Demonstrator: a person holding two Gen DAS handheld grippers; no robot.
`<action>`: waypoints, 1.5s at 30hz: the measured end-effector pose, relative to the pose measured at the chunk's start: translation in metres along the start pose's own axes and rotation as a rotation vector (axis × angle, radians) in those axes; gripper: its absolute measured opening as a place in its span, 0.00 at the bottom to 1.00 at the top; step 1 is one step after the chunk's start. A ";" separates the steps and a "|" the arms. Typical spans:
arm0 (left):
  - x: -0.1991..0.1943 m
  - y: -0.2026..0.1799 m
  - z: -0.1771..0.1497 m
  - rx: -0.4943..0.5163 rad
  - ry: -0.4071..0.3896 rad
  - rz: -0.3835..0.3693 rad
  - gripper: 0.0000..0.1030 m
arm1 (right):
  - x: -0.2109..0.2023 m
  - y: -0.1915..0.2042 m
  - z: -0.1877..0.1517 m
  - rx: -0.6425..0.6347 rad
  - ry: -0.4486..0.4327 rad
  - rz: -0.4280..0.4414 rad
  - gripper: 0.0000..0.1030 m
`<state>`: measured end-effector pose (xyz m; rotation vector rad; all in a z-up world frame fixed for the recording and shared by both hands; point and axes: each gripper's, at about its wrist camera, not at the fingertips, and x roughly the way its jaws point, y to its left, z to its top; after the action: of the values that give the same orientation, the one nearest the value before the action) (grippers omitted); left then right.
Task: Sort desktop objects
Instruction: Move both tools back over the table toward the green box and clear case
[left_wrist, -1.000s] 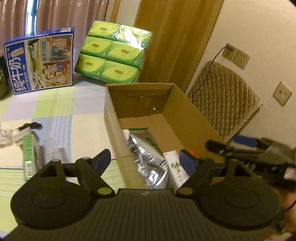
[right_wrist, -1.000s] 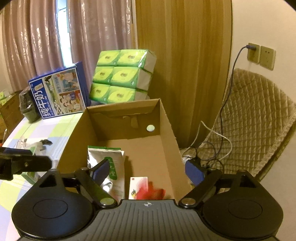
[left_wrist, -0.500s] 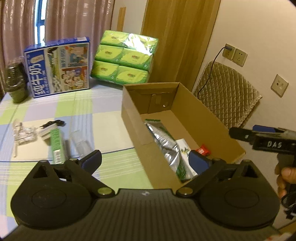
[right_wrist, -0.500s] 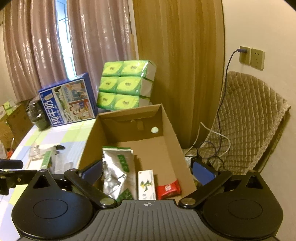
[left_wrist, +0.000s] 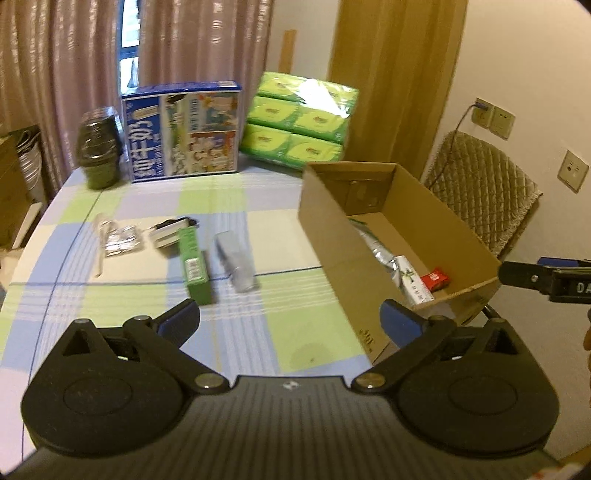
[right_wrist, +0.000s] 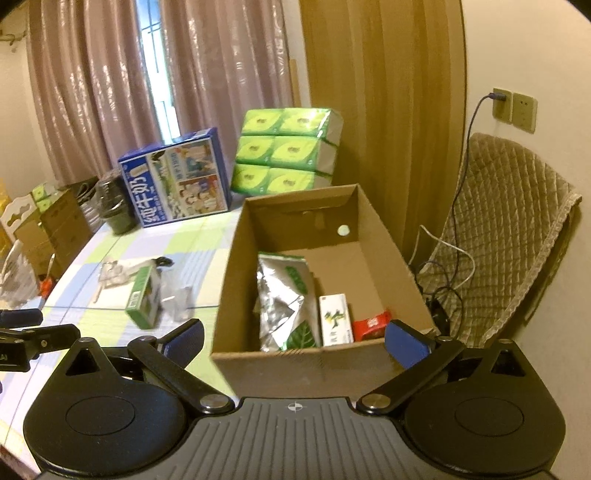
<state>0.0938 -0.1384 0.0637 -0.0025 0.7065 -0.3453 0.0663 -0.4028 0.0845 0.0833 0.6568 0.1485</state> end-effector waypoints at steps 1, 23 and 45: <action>-0.003 0.004 -0.002 -0.009 0.000 0.005 0.99 | -0.002 0.003 -0.001 -0.003 0.000 0.003 0.98; -0.053 0.102 -0.041 -0.097 0.009 0.159 0.99 | -0.001 0.101 -0.008 -0.086 0.007 0.156 0.98; 0.016 0.128 -0.050 -0.058 0.074 0.153 0.99 | 0.088 0.149 -0.034 -0.120 0.049 0.209 0.97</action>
<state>0.1132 -0.0166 0.0008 0.0095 0.7847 -0.1793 0.0974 -0.2407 0.0231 0.0323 0.6856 0.3919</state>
